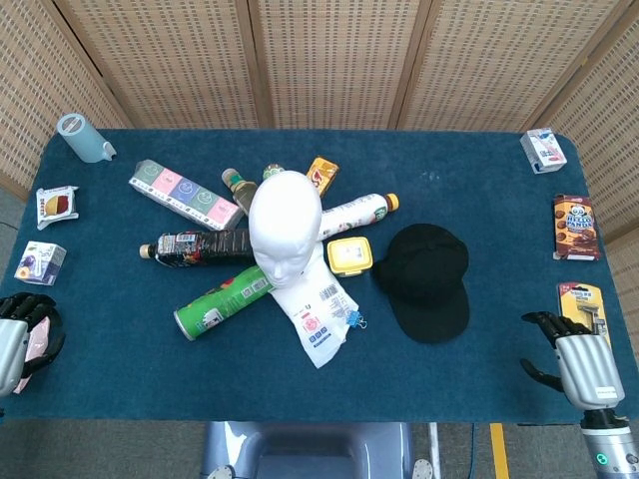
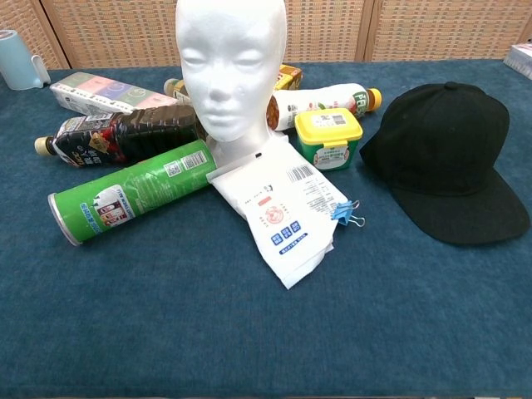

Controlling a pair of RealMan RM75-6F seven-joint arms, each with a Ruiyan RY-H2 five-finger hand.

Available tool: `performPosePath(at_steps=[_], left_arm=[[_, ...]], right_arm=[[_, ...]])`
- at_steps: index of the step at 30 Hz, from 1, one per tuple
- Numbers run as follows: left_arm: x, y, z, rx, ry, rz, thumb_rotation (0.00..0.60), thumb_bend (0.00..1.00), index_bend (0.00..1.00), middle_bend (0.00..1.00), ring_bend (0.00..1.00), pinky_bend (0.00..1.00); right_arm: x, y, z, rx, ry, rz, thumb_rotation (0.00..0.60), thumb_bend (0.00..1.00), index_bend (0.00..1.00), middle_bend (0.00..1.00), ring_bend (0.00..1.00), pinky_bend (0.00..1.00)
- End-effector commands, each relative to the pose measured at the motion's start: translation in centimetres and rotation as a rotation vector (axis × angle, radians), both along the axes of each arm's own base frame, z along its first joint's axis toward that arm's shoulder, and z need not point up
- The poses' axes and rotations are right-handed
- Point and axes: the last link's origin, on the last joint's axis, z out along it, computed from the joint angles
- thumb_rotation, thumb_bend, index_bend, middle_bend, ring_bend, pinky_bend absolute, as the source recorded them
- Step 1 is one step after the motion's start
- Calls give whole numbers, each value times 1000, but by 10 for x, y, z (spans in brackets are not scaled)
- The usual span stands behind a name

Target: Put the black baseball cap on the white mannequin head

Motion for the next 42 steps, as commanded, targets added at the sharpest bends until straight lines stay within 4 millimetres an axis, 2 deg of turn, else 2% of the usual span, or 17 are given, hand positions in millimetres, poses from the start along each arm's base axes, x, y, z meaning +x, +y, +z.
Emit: performPosePath(at_steps=[1,7,12,18,23,29,34,42], left_arm=[[1,2,2,3,-1,-4,600,311,519,381,267,297],[6,9,9,10,3,-15,600,312,520,381,268,297],[8,14,15,17,8,-16,600,312,519,381,268,297],[13,20,21,28,18,-27,600,312,519,381,268,298],[16,23,24,28,23,-30,600,312,519,381,267,298],[16,26,24,31,21,-31,600,311,519,381,267,297],[14,27,21,18,15,-22,600,311,520,381,268,298],[15,27,19,12,17,-22,600,312,520,381,267,297]], right_arm=[[10,-5,-9,32,-14,44,600,186,305,392,459,542],[32,-17,-30,57,-19,139,600,186,396,499,594,671],[45,-23,-44,67,-23,201,600,180,526,631,731,780],[58,-30,-67,108,5,243,600,131,579,712,817,870],[62,-35,-81,118,25,249,600,105,590,740,850,917],[62,-43,-96,112,65,243,600,106,593,748,858,927],[54,-51,-115,137,106,223,600,106,593,749,859,927],[42,-59,-130,134,142,210,600,106,593,749,859,936]])
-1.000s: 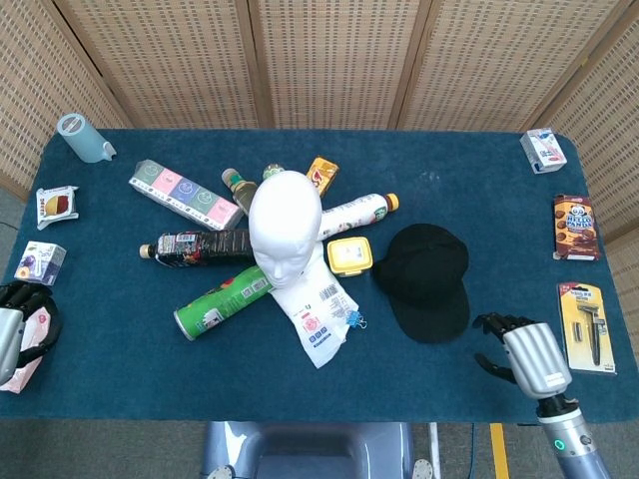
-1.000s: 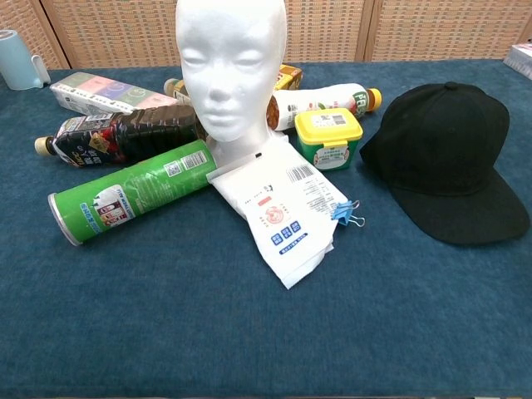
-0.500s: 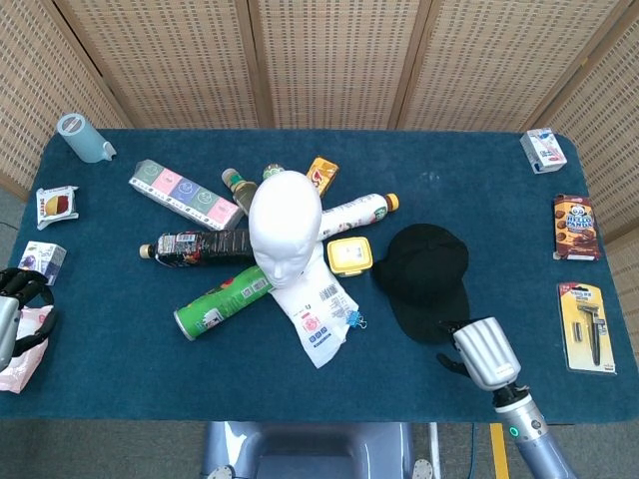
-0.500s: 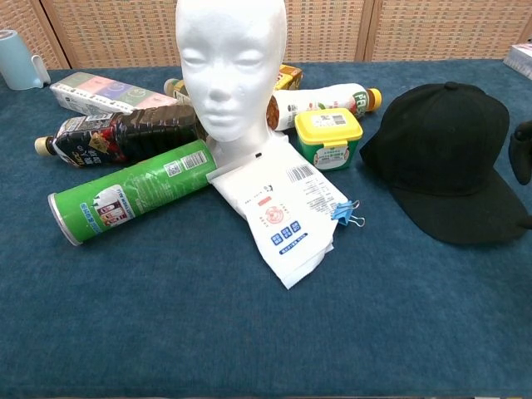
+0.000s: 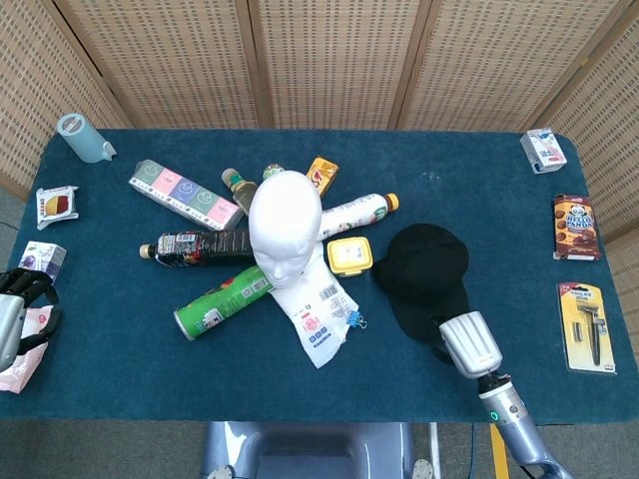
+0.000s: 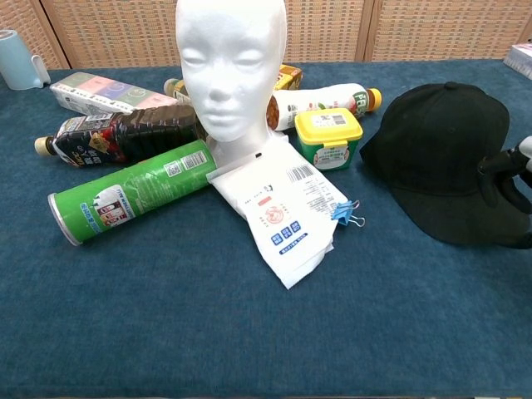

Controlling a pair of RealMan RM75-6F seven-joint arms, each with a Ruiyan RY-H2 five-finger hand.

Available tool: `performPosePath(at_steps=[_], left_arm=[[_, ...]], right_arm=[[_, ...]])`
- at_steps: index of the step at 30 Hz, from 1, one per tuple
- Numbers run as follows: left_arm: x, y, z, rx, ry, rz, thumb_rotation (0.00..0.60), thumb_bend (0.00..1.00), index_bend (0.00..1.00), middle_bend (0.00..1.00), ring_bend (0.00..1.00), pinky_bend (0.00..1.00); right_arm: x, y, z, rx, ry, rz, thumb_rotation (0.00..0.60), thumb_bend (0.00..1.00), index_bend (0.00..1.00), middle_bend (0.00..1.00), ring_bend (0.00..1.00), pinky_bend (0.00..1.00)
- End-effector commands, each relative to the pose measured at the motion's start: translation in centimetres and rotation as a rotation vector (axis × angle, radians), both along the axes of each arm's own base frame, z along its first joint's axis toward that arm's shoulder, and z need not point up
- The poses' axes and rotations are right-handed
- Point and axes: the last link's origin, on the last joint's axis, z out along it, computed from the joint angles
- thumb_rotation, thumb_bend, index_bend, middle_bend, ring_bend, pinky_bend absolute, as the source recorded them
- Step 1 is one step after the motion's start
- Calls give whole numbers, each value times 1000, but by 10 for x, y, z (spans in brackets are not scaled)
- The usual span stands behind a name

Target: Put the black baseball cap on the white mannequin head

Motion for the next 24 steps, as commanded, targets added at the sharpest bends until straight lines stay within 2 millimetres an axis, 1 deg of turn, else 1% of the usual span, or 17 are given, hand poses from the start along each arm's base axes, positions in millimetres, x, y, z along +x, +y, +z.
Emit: performPosePath(at_steps=[1,11,24], left_arm=[[0,0,0,0,2,1,600,312,520,381,267,298],[-3,-2,-1,-5,-1,15,600,310,520,381,267,297],[-3,-2,-3,-9,-6,14,600,312,519,381,267,297]], right_arm=[[-3,-4,-6,-3,3,-2,600,105,593,749,859,936],[-8,-9,-18,1,39,8,600,106,593,750,862,937],[-18,-12,-20,-18,62,-1,600,106,593,744,862,937]])
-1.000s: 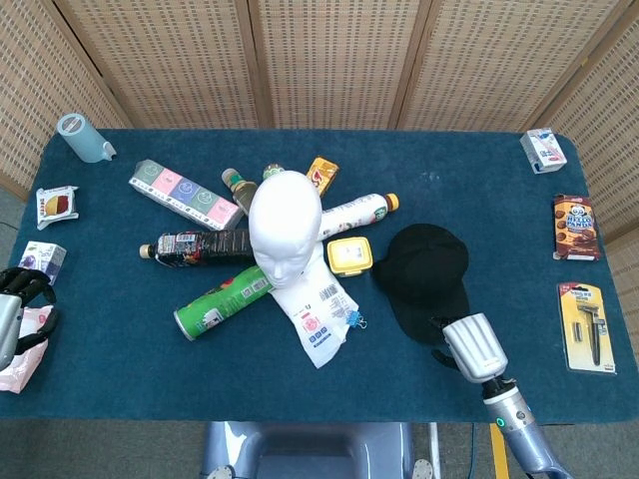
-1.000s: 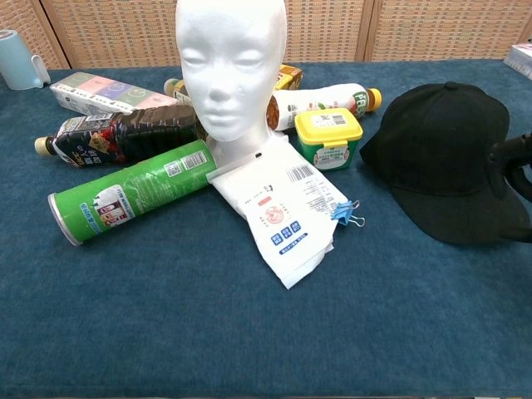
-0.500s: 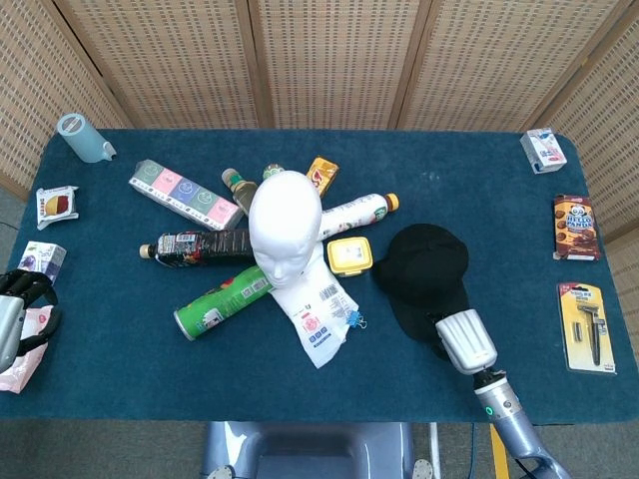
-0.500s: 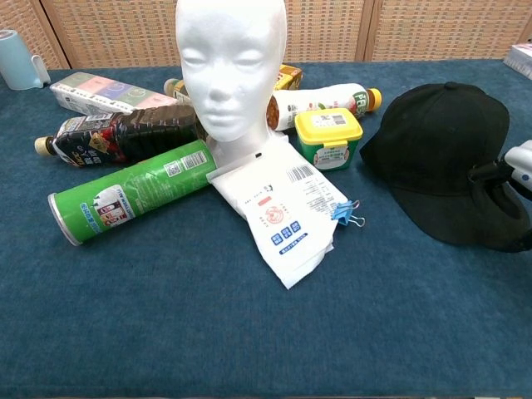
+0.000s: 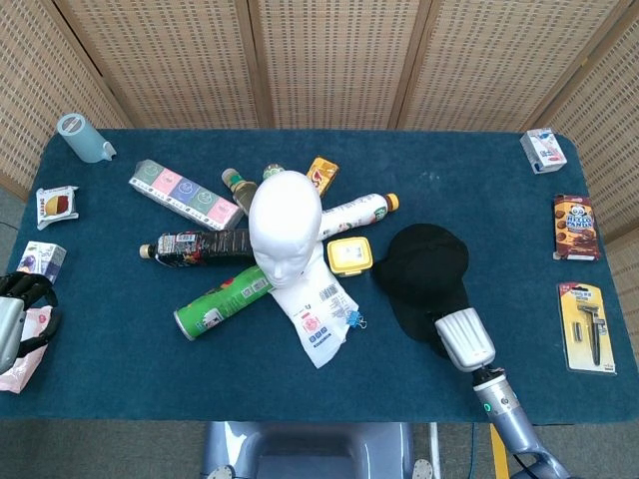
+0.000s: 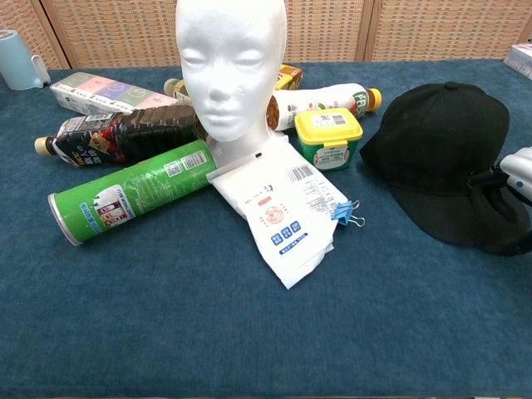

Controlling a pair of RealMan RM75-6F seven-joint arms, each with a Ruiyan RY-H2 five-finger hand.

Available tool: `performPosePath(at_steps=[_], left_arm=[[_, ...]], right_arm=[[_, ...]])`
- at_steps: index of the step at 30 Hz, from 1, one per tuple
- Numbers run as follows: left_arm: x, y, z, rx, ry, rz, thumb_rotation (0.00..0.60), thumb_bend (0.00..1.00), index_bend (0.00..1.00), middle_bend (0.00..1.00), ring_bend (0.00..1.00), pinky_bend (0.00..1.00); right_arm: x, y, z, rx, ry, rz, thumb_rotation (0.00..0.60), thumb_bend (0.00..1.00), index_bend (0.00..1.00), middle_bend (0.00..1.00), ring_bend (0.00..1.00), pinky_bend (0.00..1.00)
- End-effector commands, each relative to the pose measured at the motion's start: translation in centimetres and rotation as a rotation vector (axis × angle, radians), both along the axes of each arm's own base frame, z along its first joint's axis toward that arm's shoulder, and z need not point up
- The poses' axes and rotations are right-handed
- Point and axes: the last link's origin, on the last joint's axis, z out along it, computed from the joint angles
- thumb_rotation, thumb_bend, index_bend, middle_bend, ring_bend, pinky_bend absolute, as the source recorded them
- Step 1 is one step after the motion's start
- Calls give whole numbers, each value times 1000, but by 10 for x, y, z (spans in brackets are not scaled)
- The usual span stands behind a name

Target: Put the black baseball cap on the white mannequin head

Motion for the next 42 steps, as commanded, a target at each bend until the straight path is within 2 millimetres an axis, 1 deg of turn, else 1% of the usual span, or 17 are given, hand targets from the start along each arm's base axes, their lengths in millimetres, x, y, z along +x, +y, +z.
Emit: performPosePath(at_steps=[1,9,14,18,28,31,37,40,42], left_arm=[[1,0,0,0,0,-4,600,312,519,381,268,298],[3,0,-1,-2,3,-6,600,311,519,381,268,298],[4,0,-2,-4,3,-9,600,311,520,380,267,297],[5,1,-2,-3,3,-11,600,312,519,381,267,297],[1,-2,-1,1,2,4,600,312,519,381,268,297],[-1,-2,-1,1,0,9,600,312,519,381,268,298],[-3,-2,-1,1,0,13,600,311,520,381,268,298],[-3,-2,-1,2,0,15,600,312,520,381,268,298],[-4,-2,-1,2,0,18,600,311,519,381,268,297]], right_arm=[[-3,-2,-1,-5,7,-2,600,106,593,743,862,937],[-11,-7,-1,-30,23,0,600,106,593,734,858,938],[-14,-9,-2,-37,7,-7,600,107,569,696,823,937],[-11,-14,-2,-47,-9,2,600,117,525,639,769,928],[3,-37,11,-108,-50,24,600,148,483,592,728,900],[8,-48,16,-135,-66,18,600,159,472,582,709,863],[16,-68,22,-184,-87,8,600,223,454,558,684,771],[19,-75,24,-196,-85,7,600,261,443,534,670,745],[21,-79,23,-197,-78,5,600,279,433,509,642,722]])
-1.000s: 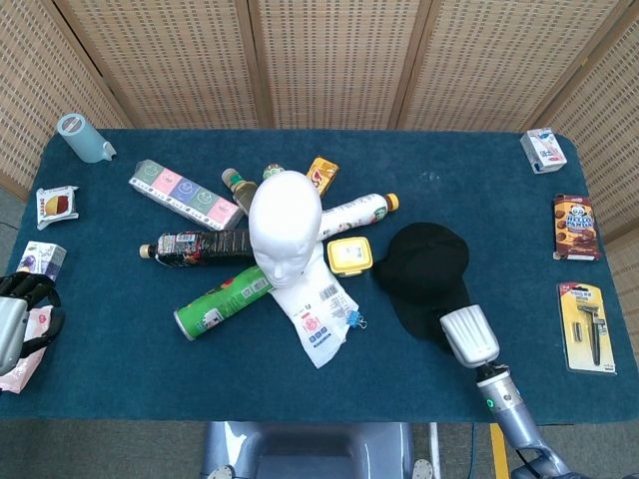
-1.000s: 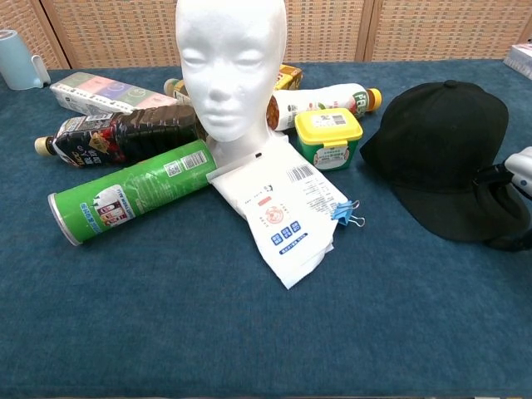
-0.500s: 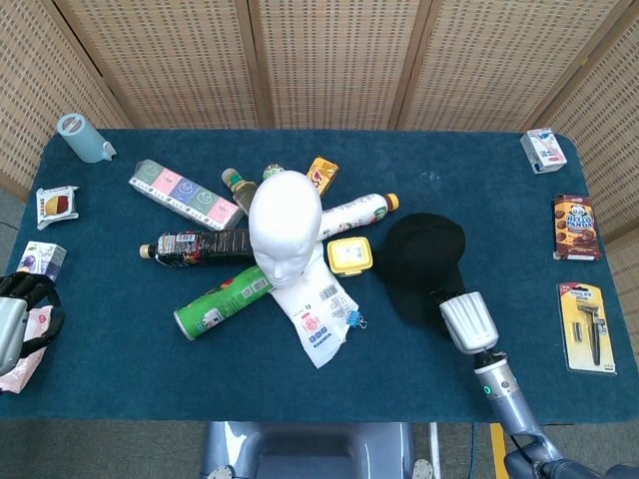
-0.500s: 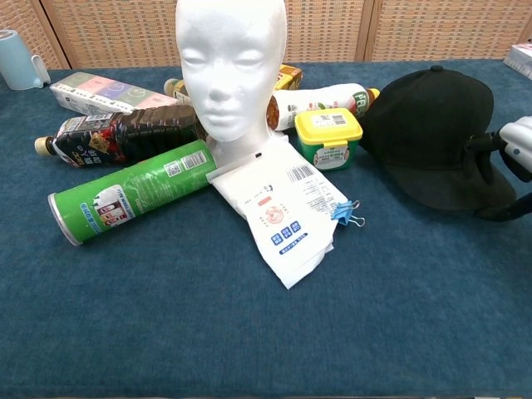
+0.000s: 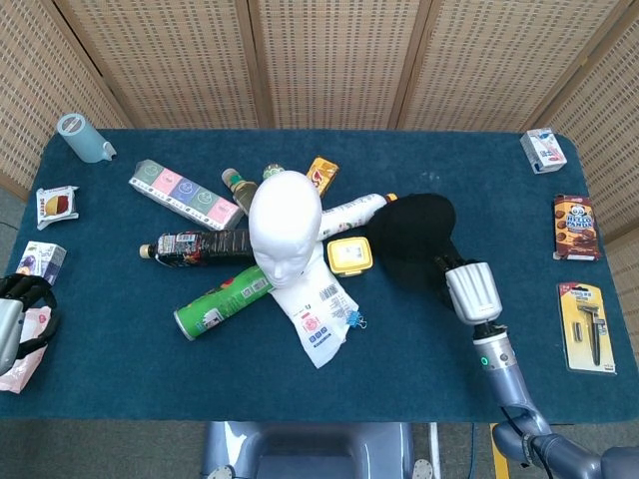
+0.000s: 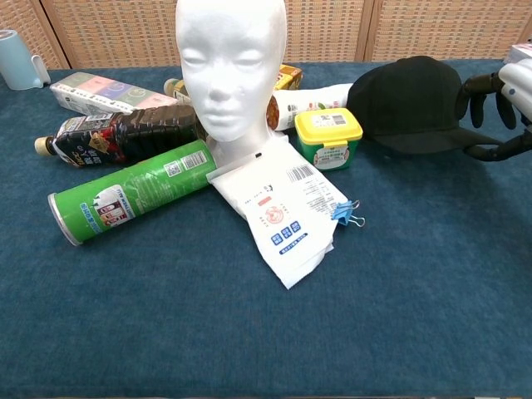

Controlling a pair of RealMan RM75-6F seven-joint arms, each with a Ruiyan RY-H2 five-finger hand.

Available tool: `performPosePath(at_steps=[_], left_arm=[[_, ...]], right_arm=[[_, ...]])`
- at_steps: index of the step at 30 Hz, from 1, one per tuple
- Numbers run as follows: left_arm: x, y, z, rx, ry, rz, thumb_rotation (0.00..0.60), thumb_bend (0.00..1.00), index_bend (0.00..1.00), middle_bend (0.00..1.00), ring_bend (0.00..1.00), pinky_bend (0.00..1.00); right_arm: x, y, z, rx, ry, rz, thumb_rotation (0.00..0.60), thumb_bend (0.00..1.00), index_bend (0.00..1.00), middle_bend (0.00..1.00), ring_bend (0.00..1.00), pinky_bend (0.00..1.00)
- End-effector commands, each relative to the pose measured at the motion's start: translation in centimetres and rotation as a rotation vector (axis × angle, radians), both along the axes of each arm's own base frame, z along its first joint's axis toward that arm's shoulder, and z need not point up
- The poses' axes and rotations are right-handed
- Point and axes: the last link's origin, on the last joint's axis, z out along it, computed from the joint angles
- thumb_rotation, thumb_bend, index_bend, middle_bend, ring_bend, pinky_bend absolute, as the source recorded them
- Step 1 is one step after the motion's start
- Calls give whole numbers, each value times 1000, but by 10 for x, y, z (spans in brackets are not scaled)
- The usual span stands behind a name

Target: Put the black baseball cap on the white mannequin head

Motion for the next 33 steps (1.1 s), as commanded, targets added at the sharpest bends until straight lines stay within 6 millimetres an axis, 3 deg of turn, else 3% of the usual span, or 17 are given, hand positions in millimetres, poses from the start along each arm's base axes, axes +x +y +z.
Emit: performPosePath(at_steps=[1,8,14,20,26,33], left_arm=[[-1,0,0,-1,0,3,600,311,519,381,268,297],[-2,-1,0,-1,-4,7,600,312,519,381,268,297],[-3,-3,2,1,-14,9,600,312,519,381,268,297],[-5,-6,4,5,-16,14,600,312,520,381,268,297],[-6,-7,5,5,-21,15,600,313,520,381,268,297],[-6,-7,4,-1,-27,16,600,312,519,381,268,297]], right_arm=[[2,-6,-1,0,13,-3,600,283,429,502,632,715],[4,-18,-9,27,50,-25,600,320,403,439,534,615],[8,-33,-15,27,57,-48,600,430,398,426,497,549],[9,-43,-12,-16,37,-69,600,456,455,462,530,635],[10,-45,-12,-20,48,-58,600,436,570,566,624,739],[10,-43,-19,5,105,-40,600,433,623,571,629,754]])
